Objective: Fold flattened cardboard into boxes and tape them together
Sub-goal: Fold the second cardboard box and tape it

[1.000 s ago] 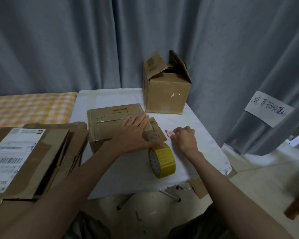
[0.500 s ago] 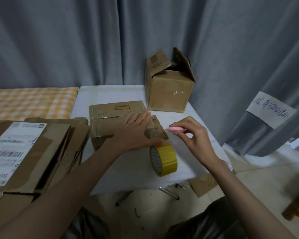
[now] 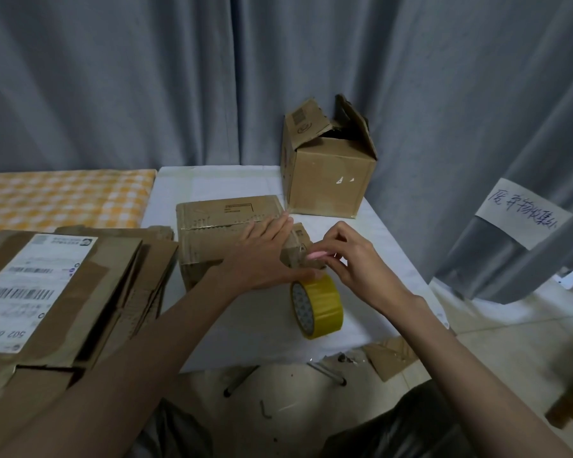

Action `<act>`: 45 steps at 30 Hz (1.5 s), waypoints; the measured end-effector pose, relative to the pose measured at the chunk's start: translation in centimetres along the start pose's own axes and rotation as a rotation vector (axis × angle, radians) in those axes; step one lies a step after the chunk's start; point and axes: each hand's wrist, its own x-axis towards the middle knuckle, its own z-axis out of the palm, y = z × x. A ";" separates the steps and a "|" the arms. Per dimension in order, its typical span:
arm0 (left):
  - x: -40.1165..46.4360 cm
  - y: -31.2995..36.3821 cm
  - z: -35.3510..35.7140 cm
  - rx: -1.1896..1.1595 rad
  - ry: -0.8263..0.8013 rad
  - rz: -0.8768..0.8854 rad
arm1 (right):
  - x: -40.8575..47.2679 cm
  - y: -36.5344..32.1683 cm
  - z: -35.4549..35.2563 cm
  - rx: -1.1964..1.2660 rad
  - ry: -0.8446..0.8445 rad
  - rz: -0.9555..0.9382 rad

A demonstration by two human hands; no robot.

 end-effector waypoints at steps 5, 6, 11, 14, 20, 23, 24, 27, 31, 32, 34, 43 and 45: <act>0.1 -0.2 0.2 -0.007 0.014 0.011 | 0.3 -0.5 -0.2 -0.042 -0.050 0.002; 0.1 -0.1 0.2 -0.004 0.014 0.012 | 0.4 -0.6 -0.3 -0.045 -0.060 0.000; 0.1 -0.1 0.1 -0.005 0.014 0.007 | 0.6 -0.8 -0.1 -0.053 -0.075 0.004; 0.1 -0.1 0.2 -0.006 0.013 0.012 | 0.5 -1.0 0.0 -0.070 -0.086 0.009; 0.2 -0.2 0.2 -0.016 0.007 0.007 | 0.7 -0.2 -0.1 -0.119 -0.092 -0.027; 0.2 -0.3 0.3 -0.028 -0.009 0.011 | 0.4 1.6 -0.3 -0.178 -0.070 0.021; 0.1 -0.3 0.3 -0.022 -0.012 0.017 | 0.2 2.5 -0.4 -0.191 -0.062 0.058; 0.2 -0.4 0.2 0.002 -0.015 0.027 | -0.6 4.6 0.0 -0.152 -0.061 0.275; 0.3 -0.4 0.3 0.030 -0.009 0.022 | -1.9 5.8 1.5 -0.018 -0.119 0.549; 0.3 -0.3 0.3 0.031 -0.008 0.021 | -2.2 5.8 1.9 -0.014 -0.114 0.579; 0.3 -0.3 0.4 0.030 -0.007 0.016 | -2.5 5.7 2.6 -0.107 -0.027 0.603; 0.1 -0.1 0.3 0.020 -0.003 -0.008 | 0.0 -0.8 1.7 0.824 -0.191 1.020; -0.1 0.0 0.1 0.014 -0.013 -0.003 | -0.2 -1.2 1.8 0.940 -0.189 1.040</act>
